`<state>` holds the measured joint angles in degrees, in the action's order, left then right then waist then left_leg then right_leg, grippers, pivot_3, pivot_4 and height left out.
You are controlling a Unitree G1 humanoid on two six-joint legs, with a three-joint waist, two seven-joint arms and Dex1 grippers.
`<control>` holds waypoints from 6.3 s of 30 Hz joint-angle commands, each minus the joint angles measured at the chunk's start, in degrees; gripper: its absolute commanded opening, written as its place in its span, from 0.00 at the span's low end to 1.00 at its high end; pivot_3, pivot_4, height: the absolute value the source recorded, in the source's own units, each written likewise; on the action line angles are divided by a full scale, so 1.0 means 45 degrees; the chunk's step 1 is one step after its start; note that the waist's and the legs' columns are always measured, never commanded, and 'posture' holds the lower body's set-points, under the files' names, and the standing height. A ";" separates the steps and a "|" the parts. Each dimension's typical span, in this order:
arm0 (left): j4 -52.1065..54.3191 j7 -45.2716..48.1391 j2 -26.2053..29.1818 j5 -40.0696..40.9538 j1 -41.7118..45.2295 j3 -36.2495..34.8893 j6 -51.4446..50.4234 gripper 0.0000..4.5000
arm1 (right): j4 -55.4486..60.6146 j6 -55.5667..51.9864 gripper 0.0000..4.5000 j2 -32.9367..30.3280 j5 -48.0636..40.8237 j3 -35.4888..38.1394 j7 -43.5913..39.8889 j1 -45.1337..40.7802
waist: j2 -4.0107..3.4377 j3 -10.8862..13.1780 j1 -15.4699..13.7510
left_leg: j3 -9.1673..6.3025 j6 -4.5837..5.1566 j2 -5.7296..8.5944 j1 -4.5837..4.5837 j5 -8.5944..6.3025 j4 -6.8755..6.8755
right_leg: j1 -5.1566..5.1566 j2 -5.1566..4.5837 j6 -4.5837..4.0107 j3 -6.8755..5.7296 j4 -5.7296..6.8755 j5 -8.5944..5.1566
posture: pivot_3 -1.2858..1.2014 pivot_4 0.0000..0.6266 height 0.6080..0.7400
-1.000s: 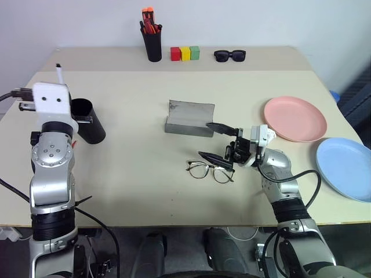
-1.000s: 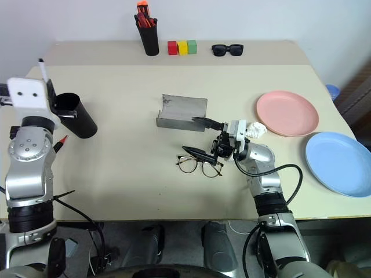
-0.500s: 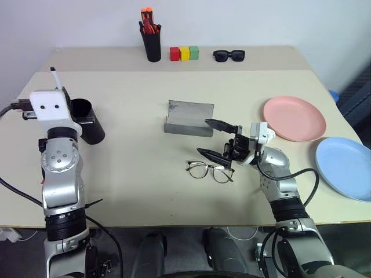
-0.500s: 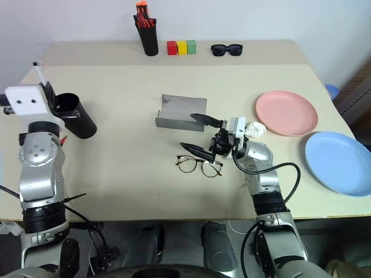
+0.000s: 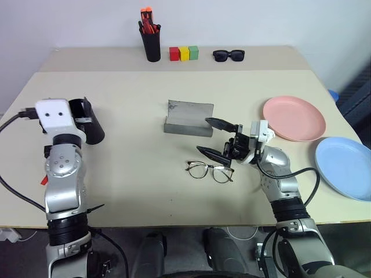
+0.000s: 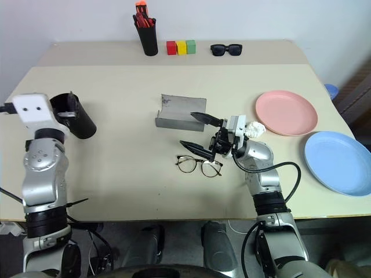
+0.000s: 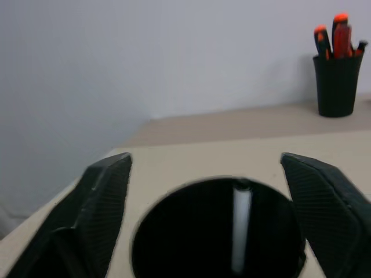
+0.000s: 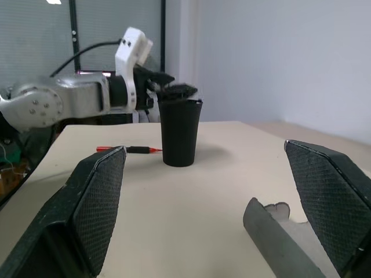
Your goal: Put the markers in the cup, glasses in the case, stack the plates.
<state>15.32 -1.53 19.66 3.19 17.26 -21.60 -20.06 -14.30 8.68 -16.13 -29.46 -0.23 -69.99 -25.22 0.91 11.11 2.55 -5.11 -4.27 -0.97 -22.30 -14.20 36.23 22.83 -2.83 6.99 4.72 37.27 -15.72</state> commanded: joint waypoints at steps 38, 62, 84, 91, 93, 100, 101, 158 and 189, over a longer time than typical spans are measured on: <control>-0.5052 0.7557 0.8715 0.2980 0.1500 0.3217 -1.1392 0.52 | 0.0555 -0.0821 1.00 -0.0478 0.0225 -0.0847 -0.2140 0.0041 | 0.0010 0.0009 0.0323 | -0.0007 -0.0027 -0.0005 -0.0011 0.0013 -0.0059 | 0.0056 0.0008 -0.0006 -0.0008 0.0016 -0.0004 | 0.52 0.24 1.00; 0.3092 1.0452 0.8736 0.7353 -0.3206 -0.0047 -1.2580 0.00 | 0.0007 -0.0551 1.00 -0.0479 0.0347 -0.0811 -0.1975 -0.0201 | 0.0017 0.0017 0.0289 | 0.0001 -0.0032 -0.0006 -0.0024 0.0016 -0.0031 | 0.0061 -0.0003 -0.0012 -0.0001 0.0021 -0.0006 | 0.52 0.24 1.00; 0.2461 0.1761 0.3033 0.2969 0.2852 -0.0885 -0.6138 0.00 | -0.0817 -0.0099 1.00 -0.0135 0.0422 -0.0576 -0.1671 -0.0772 | 0.0049 0.0027 0.0113 | 0.0001 -0.0063 -0.0001 -0.0021 0.0034 -0.0028 | 0.0043 -0.0004 -0.0002 -0.0001 -0.0003 0.0018 | 0.52 0.24 1.00; 0.1138 0.0144 0.2810 -0.0039 0.1312 -0.0305 -0.1409 0.00 | -0.1106 -0.0132 1.00 -0.0023 0.0436 -0.0672 -0.1862 -0.0921 | 0.0051 0.0027 -0.0068 | -0.0004 -0.0073 -0.0001 -0.0027 0.0039 -0.0021 | 0.0039 -0.0004 -0.0003 -0.0006 -0.0007 0.0019 | 0.52 0.24 1.00; 0.0720 -0.0045 0.2584 -0.0295 0.1259 -0.0198 -0.0906 0.00 | -0.1194 -0.0146 1.00 -0.0019 0.0446 -0.0653 -0.1899 -0.1027 | 0.0051 0.0027 -0.0077 | -0.0004 -0.0081 -0.0001 -0.0026 0.0044 -0.0018 | 0.0029 -0.0005 -0.0003 -0.0006 -0.0011 0.0019 | 0.52 0.24 1.00; -0.0371 -0.0394 0.1793 -0.0695 0.1410 0.0197 0.0344 0.00 | -0.1153 -0.0230 1.00 -0.0086 0.0406 -0.0612 -0.1906 -0.1062 | 0.0051 0.0027 -0.0020 | -0.0006 -0.0084 0.0000 -0.0023 0.0045 -0.0026 | 0.0029 -0.0005 0.0000 -0.0008 -0.0012 0.0020 | 0.52 0.24 1.00; -0.0534 -0.0433 0.1717 -0.0752 0.1501 0.0271 0.0467 0.00 | -0.1110 -0.0243 1.00 -0.0089 0.0410 -0.0620 -0.1887 -0.1027 | 0.0051 0.0027 -0.0007 | -0.0006 -0.0084 0.0000 -0.0023 0.0045 -0.0027 | 0.0030 -0.0005 0.0000 -0.0008 -0.0011 0.0020 | 0.52 0.24 1.00; -0.0730 0.5629 0.2864 0.2470 0.5584 0.3105 -0.3408 0.96 | 0.1435 -0.2044 1.00 -0.0271 -0.0065 0.0351 0.1197 -0.0058 | 0.0050 0.0029 -0.0020 | -0.0018 -0.0090 0.0001 -0.0031 0.0049 -0.0036 | 0.0032 0.0004 0.0004 -0.0019 -0.0010 0.0020 | 0.52 0.24 1.00; -1.8268 1.7453 0.1389 -0.3988 1.3954 1.0614 0.7085 0.96 | 0.4495 -0.2858 1.00 -0.1014 0.0110 0.0896 0.4174 0.2319 | 0.0042 0.0042 0.0017 | -0.0015 -0.0081 0.0000 -0.0190 0.0052 -0.0002 | 0.0179 0.0021 0.0010 -0.0007 0.0003 0.0016 | 0.52 0.24 1.00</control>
<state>-66.56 76.87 26.15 -13.18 77.54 25.88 10.74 3.33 -5.23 -20.35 -28.80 3.02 -51.30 -14.67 1.09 11.29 2.63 -5.18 -4.64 -0.97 -23.16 -13.97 36.23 23.63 -2.74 7.04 4.69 37.28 -15.65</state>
